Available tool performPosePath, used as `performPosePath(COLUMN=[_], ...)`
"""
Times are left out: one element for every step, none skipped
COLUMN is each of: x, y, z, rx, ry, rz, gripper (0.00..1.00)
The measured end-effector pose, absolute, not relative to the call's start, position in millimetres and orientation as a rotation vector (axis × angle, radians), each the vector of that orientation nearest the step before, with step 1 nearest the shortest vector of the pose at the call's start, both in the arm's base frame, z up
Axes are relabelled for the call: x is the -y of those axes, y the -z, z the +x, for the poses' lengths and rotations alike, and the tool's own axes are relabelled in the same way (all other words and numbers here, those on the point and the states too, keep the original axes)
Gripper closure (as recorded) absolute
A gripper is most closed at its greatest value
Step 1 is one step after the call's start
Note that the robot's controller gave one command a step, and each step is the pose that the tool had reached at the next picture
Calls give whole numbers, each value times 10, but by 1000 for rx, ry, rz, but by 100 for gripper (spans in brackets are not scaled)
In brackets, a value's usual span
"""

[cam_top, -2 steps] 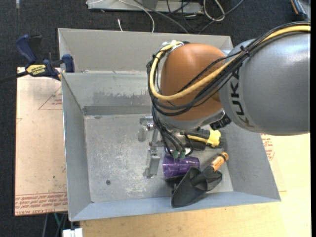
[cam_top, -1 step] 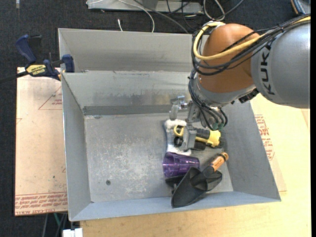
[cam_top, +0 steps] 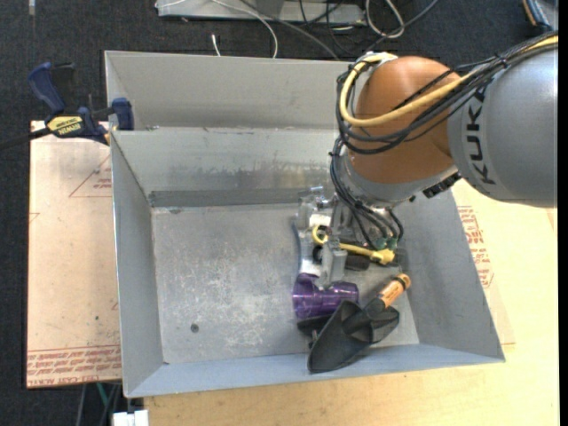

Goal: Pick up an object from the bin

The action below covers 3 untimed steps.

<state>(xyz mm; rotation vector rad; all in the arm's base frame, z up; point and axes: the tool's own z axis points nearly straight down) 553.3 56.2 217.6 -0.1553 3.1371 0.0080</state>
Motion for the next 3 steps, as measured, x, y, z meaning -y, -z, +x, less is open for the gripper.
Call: performPosePath(x=[-558,-214,-663], y=[-2075,-1925,-2831], z=[5442,5444,5537], rx=[-3130,-3137,-3129], ry=[-15,-6,-10], rz=[-168,-107,-239], gripper=[0,0,0])
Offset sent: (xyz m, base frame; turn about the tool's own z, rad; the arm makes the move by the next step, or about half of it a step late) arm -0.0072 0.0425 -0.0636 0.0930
